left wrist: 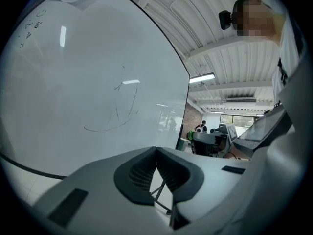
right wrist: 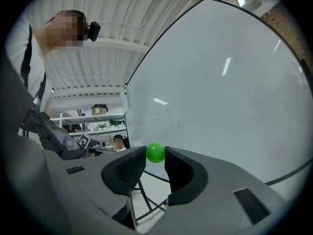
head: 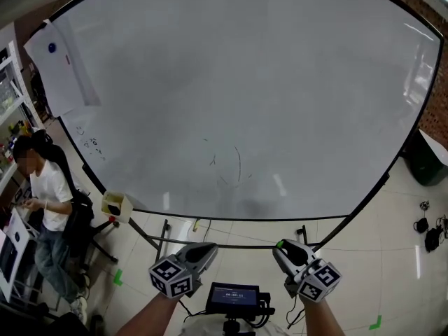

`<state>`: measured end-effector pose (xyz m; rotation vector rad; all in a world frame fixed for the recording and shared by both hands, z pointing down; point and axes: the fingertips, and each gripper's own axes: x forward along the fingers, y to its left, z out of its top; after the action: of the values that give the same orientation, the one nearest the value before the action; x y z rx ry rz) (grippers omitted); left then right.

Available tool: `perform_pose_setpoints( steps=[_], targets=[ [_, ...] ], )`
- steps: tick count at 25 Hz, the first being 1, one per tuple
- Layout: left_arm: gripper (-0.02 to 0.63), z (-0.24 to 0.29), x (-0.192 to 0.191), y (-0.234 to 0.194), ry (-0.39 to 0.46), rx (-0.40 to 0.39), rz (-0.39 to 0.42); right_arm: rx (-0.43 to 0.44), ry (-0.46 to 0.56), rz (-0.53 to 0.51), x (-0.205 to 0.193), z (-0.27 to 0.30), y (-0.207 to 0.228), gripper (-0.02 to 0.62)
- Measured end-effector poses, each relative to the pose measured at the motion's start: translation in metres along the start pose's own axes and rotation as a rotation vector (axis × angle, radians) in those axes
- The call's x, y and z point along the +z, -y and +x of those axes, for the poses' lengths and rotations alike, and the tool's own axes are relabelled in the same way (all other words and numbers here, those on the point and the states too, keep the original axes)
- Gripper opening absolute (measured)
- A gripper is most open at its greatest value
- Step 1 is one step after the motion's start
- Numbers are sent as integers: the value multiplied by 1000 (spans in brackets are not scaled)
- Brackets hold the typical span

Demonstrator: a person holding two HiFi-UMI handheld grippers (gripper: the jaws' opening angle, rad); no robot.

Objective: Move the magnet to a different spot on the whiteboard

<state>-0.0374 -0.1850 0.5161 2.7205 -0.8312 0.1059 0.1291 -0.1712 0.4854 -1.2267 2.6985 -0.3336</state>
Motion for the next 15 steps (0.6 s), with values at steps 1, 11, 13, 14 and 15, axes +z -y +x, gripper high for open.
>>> perform_pose_setpoints(
  steps=[1,11,13,14,15],
  targets=[
    [21,-1,0,1,0,-2,-1,1,-1,11,-3,1,-1,147],
    [20,-9,-6,11,-3,-36,-13,17,1,64,-24,-4,-19,147],
    [20,-10,-4,9,2,-37,-15,12,8,71,-23,-5,-20,147],
    [20,-10,-3,9,3,-40,-13,9,10,72,-23,-5,-19,147],
    [20,-9,-2,10,4,-46,-8,6,12,73,-22,-6,-19,147]
  ],
)
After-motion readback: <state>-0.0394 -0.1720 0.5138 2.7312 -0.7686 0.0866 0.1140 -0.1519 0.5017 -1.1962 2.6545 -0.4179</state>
